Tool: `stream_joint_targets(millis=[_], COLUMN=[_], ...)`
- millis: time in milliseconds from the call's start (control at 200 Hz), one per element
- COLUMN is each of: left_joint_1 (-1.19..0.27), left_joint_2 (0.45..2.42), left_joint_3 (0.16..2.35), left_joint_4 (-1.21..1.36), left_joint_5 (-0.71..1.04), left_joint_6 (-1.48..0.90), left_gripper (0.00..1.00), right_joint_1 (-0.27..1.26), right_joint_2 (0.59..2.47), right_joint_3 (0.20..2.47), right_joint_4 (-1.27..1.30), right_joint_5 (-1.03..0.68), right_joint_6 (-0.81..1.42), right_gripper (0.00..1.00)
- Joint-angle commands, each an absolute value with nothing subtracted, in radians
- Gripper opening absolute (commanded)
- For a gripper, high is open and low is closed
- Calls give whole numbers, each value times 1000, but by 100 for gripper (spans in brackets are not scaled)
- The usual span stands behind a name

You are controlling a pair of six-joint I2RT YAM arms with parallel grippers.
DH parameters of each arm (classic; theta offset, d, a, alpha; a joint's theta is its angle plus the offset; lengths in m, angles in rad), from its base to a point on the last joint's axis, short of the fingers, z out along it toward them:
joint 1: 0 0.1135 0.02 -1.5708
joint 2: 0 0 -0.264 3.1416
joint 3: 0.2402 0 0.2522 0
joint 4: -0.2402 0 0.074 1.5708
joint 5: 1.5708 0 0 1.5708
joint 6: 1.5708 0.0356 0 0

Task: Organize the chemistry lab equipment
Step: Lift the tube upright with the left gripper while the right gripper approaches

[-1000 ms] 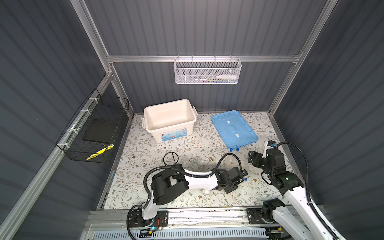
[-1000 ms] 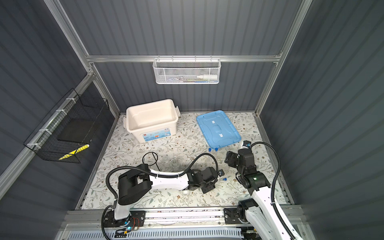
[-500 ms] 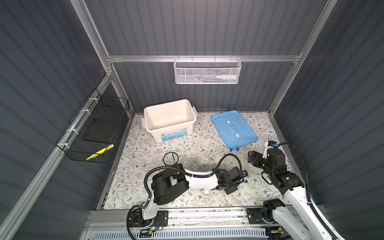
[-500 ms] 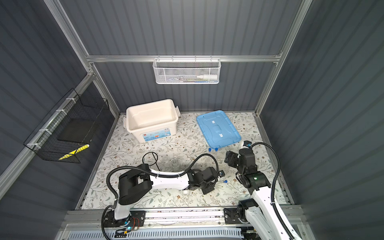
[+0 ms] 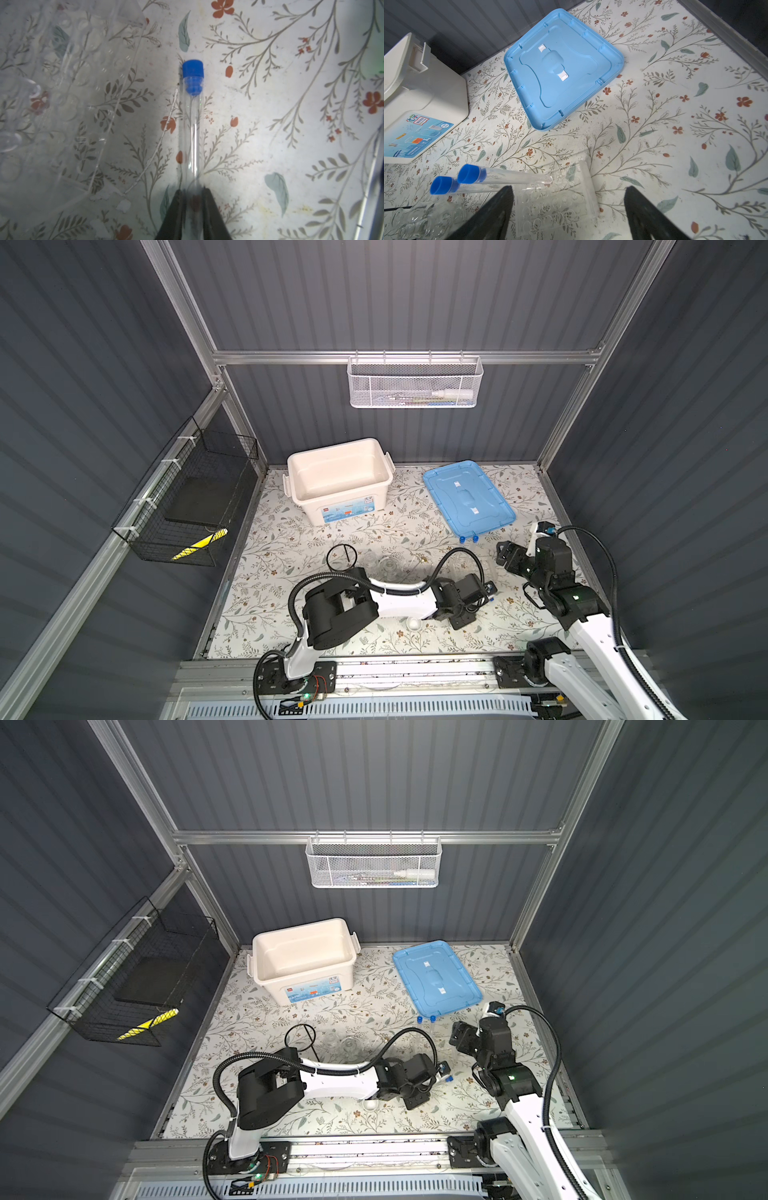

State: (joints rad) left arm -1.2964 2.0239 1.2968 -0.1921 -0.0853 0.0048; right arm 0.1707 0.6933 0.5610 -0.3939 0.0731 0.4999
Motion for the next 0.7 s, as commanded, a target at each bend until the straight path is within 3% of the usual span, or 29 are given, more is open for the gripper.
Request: stream_joint_targets(millis=[0, 695], left_joint_1=[-1300, -1301], left_joint_2=[2039, 1832], left_joint_3=[1259, 1142], left_joint_4=[-257, -59], left_joint_5=[-82, -148], left_joint_6=[9, 25], left_gripper=[17, 15], right_joint_1=[167, 114], right_joint_2=[686, 659], right_joint_3=[568, 585], right_joint_4=[-407, -562], right_joint_5=[53, -146], right_joint_6=[527, 613], right_gripper=[84, 78])
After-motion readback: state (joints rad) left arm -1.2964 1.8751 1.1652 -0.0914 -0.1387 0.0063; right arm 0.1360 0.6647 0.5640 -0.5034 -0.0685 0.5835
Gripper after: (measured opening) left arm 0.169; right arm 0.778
